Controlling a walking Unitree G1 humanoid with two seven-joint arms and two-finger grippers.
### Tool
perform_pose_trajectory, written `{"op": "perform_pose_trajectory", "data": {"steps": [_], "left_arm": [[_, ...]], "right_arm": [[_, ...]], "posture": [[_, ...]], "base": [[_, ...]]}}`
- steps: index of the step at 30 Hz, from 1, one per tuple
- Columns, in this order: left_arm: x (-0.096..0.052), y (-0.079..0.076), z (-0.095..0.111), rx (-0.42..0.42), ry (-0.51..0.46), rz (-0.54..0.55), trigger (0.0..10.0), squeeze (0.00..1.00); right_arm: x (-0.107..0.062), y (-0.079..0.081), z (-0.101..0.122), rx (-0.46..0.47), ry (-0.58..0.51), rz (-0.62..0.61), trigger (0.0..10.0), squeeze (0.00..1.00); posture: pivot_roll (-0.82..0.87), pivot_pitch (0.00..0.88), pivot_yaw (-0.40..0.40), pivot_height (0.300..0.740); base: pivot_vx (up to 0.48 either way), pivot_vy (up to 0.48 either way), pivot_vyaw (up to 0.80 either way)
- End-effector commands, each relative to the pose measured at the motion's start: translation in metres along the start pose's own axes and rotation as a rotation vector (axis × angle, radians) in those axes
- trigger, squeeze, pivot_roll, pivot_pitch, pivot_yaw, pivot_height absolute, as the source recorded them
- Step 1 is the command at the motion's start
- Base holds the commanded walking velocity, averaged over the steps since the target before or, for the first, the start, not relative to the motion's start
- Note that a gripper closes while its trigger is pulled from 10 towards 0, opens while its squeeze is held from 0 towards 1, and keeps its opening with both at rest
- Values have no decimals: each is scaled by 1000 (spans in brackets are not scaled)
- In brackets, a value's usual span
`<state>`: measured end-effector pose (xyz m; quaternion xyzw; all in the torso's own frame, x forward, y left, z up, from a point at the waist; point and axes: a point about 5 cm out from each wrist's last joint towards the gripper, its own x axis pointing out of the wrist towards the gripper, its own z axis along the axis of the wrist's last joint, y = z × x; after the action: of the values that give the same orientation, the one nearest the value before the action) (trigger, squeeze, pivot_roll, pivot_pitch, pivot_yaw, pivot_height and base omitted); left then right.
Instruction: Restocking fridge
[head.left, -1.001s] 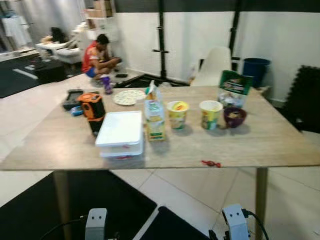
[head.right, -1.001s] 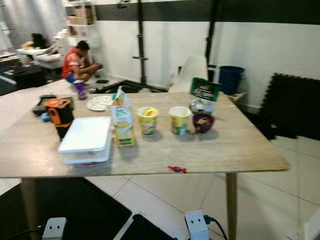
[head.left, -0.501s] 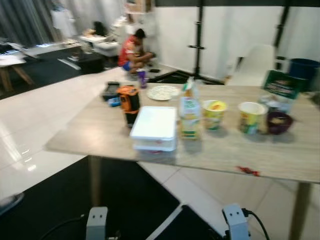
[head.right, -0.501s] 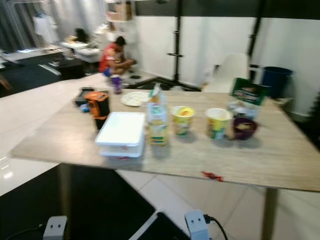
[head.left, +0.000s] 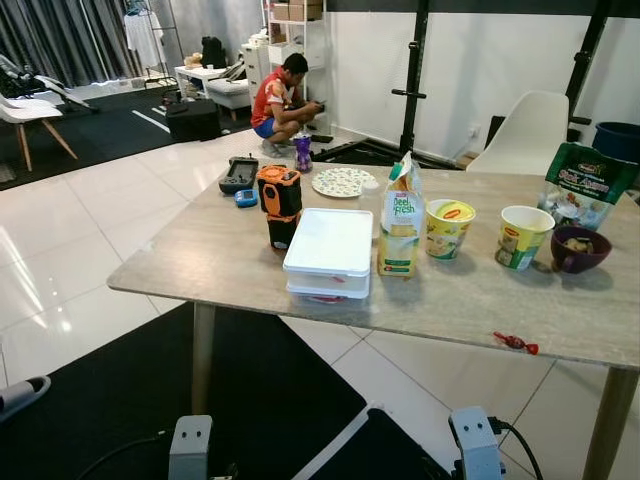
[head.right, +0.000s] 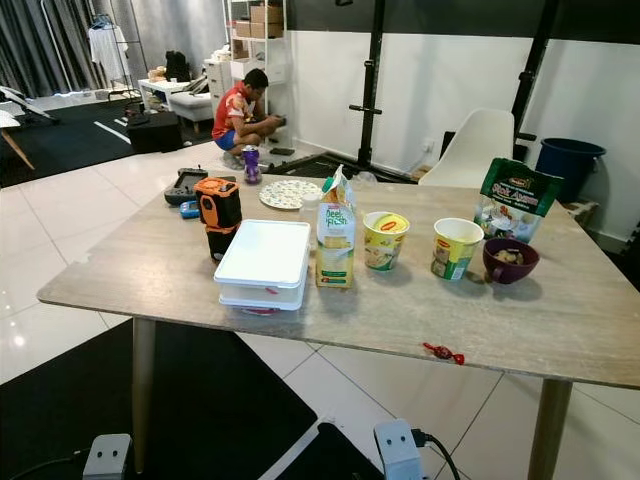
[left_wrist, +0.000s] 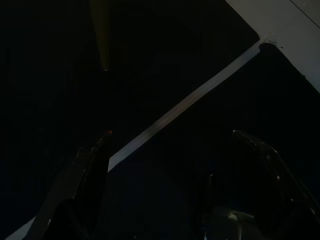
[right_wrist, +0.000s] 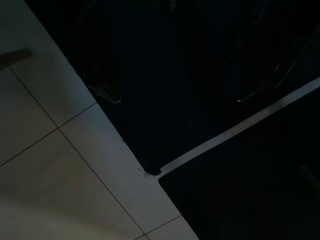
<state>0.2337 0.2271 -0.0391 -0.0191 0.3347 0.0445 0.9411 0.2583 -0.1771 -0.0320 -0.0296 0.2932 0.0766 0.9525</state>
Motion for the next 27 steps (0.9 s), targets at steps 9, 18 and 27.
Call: {"op": "perform_pose_trajectory", "data": {"steps": [9,18,27], "left_arm": [[-1,-1,-6,0,24,-5,10000,0],[-1,-1,-5,1,24,-3,10000,0],[-1,-4,-5,-6,25,-10,10000,0]], "right_arm": [[-2,-2,-7,21,36,-18,10000,0],[-2,-3,-7,17,37,-24,10000,0],[-1,0,-6,28,32,-14,10000,0]], "posture": [[47,82,11,734],[47,83,12,734],[50,84,14,734]], "base": [[0,0,-607],[0,0,0],[0,0,0]]}}
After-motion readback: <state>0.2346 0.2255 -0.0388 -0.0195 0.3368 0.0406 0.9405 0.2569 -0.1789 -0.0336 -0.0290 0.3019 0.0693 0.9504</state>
